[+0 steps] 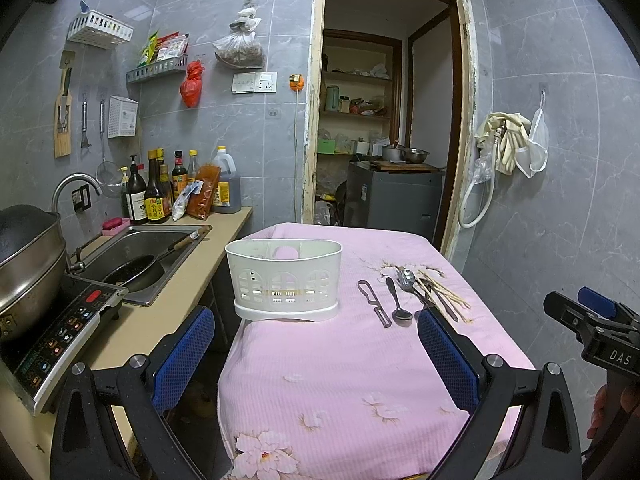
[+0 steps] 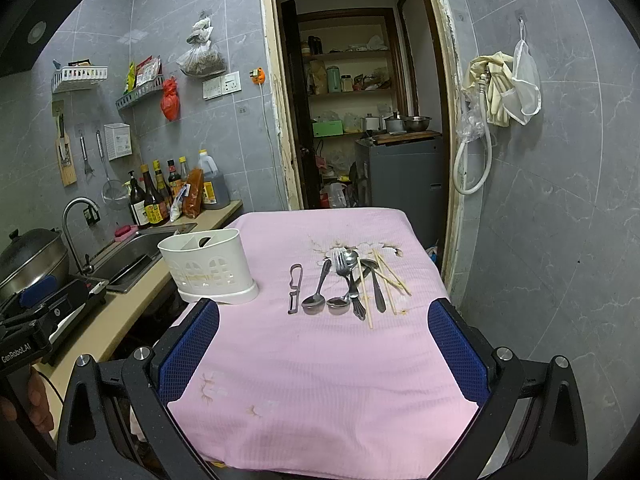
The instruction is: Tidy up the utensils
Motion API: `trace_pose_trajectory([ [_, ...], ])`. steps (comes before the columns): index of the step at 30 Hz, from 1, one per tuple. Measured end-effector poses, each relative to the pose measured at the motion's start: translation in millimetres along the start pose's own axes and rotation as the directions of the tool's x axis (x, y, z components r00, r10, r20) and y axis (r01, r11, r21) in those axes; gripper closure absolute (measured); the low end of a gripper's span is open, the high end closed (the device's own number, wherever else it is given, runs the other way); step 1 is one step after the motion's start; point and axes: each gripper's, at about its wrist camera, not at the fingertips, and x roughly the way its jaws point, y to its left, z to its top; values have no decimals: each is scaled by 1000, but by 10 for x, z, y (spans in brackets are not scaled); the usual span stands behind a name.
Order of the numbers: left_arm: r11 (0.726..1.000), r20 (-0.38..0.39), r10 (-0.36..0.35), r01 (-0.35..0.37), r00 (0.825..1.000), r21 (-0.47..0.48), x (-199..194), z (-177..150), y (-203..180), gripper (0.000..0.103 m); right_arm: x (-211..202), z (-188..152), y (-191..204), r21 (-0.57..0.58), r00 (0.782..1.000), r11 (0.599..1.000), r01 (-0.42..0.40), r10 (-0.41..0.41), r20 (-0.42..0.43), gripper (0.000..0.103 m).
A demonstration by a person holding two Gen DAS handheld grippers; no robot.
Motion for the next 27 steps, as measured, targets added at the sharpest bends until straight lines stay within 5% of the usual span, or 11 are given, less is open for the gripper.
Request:
trace_pose_trajectory([
  [27, 999, 22, -38, 38, 999, 25, 8, -5, -55, 1, -64, 2, -50, 9, 999, 999, 30, -31, 44, 1],
])
